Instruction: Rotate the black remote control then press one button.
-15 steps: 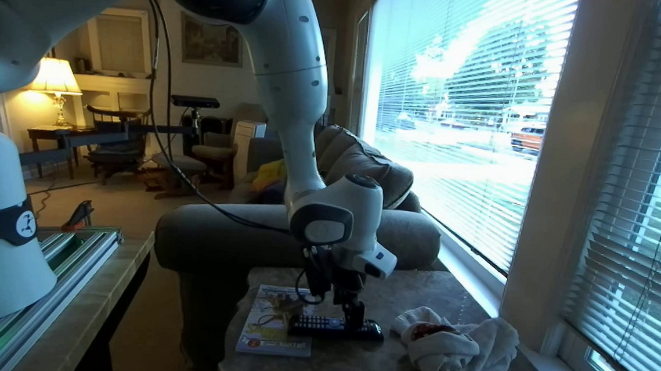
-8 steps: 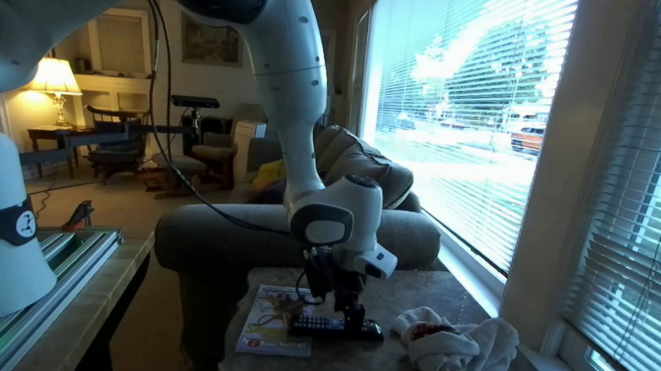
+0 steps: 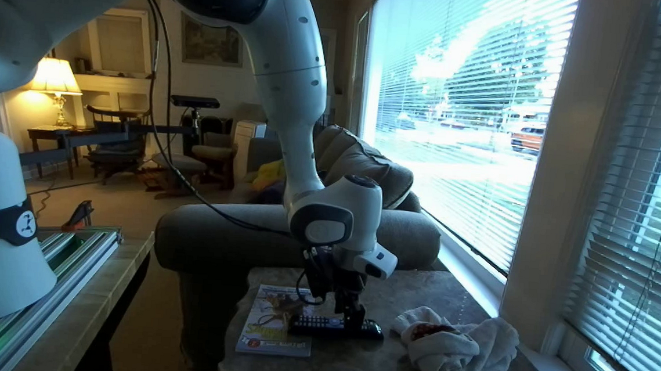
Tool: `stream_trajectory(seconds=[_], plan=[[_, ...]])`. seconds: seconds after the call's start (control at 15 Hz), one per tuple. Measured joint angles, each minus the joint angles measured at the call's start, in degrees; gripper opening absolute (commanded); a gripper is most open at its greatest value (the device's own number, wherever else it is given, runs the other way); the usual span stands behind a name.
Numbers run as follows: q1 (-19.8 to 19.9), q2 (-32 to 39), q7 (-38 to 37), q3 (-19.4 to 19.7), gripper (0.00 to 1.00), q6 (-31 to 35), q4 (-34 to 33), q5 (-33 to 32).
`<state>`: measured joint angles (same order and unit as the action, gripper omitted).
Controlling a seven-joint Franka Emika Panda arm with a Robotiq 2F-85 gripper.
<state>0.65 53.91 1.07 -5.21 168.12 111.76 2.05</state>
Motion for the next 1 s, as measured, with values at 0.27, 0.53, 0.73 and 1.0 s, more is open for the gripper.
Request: stream_trajectory(seconds=[0.27,0.53,0.73,1.0], plan=[[-0.05,0.0,0.0,0.17,0.31,0.01,0.0,0.0],[-1.87,-0.39,-0.63,2.39,0.21,1.11,0.0,0.0],[-3.39,-0.63,-1.13,3.79,0.15,1.59,-0.01,0.0],[-4.51,-1.15,-2.55,4.79,0.08,1.59,0.0,0.0]])
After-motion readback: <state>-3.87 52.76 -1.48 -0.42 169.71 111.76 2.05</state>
